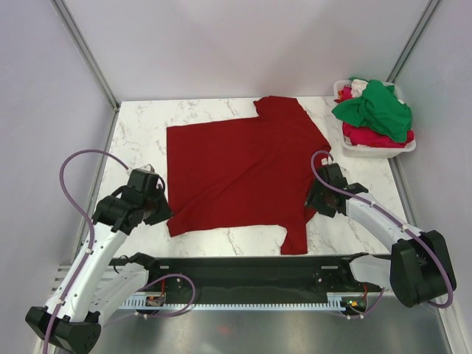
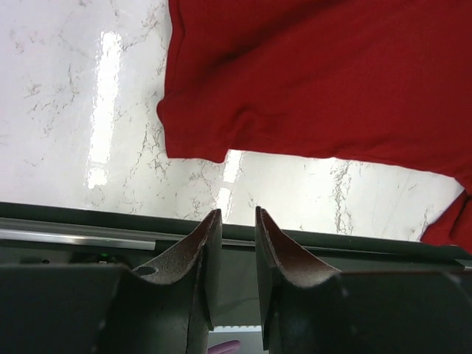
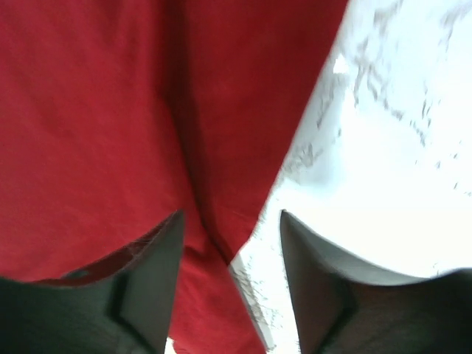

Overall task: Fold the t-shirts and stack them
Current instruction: Flatten the tshirt out

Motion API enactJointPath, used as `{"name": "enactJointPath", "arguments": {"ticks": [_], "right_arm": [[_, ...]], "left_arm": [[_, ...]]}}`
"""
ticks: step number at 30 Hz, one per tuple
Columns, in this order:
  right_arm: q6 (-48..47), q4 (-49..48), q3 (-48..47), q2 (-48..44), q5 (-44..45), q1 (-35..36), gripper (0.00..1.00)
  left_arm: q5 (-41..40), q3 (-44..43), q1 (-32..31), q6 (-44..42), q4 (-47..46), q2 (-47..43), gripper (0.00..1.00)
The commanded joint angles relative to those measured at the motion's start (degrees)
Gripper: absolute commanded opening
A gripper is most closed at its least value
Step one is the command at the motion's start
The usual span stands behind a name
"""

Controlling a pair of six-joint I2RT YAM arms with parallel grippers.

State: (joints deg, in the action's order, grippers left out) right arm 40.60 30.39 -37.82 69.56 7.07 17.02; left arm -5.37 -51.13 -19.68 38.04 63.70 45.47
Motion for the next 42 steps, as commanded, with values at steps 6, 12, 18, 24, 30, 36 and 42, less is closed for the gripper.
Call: {"name": "enactJointPath", "arguments": {"ticks": [6,12,18,24,30,36,42], "right_arm": [[2.38,-5.16,3.72,0.04,-3.73,-0.05,0.50],[0.89,-6.92,3.63,3.65,-4.00,-0.05,0.35],[0.01,-3.78,2.59,0.50,-1.19,-0.67,0.00],[-0.79,8.28,-3.05,-9.07,10.51,-5.58,0.00],[2.81,11.18,-3.92,-14.71,12.18,-9.28,0.32],[2.55,10.30,-3.76,-11.99,3.07,-9.28,0.98],[7.64,7.84,6.08,-18.58,-6.80,-6.92,0.89]], "left_arm": [[1.15,0.33,0.26,1.51,0.81,-0.21,0.33],[2.02,0.33,0.26,1.42,0.11,0.49,0.54],[4.75,0.69,0.26,1.16,-3.05,2.16,0.57],[6.51,0.25,0.26,0.10,-5.87,5.32,0.57],[7.38,0.33,0.26,-0.78,-8.94,8.31,0.57],[9.57,2.44,0.17,-0.95,-12.89,10.60,0.56],[12.13,4.37,-0.18,2.11,-13.08,7.44,0.56]]}}
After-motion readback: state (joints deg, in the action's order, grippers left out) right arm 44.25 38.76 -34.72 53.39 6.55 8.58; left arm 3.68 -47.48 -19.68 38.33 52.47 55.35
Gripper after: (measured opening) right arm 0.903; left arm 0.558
